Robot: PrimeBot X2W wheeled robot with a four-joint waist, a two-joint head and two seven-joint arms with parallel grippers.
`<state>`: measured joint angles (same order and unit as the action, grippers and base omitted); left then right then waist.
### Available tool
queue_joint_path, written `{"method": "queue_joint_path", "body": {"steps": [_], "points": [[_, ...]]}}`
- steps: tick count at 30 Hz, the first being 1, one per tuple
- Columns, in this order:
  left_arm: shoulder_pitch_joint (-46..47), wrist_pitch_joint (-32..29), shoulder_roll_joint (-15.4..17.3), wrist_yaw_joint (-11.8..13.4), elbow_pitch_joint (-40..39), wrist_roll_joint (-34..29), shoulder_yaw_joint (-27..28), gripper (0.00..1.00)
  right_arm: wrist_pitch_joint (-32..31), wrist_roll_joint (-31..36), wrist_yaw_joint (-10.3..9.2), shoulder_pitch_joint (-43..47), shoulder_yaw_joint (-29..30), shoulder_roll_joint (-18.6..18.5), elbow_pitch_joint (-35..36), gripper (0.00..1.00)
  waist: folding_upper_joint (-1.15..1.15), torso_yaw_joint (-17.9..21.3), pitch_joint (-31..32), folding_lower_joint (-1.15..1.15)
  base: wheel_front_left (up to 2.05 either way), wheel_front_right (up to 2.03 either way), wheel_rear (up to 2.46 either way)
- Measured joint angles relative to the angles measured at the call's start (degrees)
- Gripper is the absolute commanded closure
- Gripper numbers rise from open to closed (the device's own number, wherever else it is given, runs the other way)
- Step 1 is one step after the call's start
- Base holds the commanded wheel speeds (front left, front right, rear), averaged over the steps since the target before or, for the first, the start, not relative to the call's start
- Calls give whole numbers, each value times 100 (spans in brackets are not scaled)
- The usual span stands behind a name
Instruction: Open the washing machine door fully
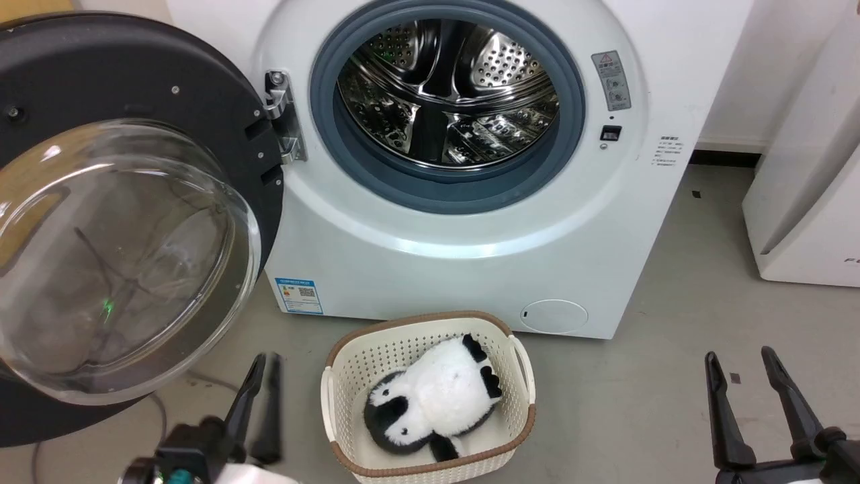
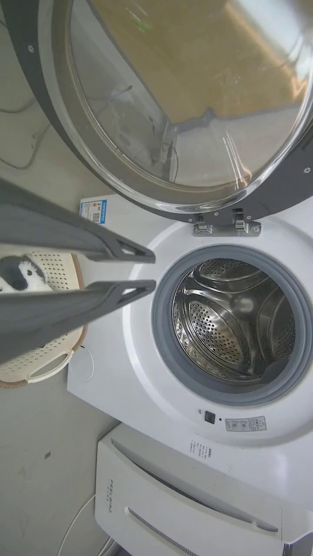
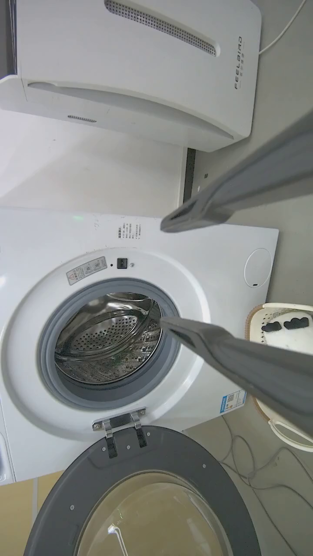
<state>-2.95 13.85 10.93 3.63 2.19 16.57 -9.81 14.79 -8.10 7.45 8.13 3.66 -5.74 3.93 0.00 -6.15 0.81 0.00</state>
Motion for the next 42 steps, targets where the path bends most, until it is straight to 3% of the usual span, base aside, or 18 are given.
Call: {"method": "queue_joint_path", "body": {"steps": [8,25,26,42], "points": [[-91,42,-81,25,258,-285,-247,0,0,5,0,87,60,46,-153,0,0,48,1,0,0,0,0],[-90,83,-83,25,322,-339,-225,0,0,7,0,76,59,105,-201,0,0,40,7,0,0,0,0],[-90,83,-83,25,323,-338,-223,100,0,7,0,76,55,105,-202,100,0,43,1,0,0,0,0],[-85,-31,-122,23,303,-391,-159,100,-118,15,0,74,29,105,-201,100,0,97,-10,0,0,0,0]]}}
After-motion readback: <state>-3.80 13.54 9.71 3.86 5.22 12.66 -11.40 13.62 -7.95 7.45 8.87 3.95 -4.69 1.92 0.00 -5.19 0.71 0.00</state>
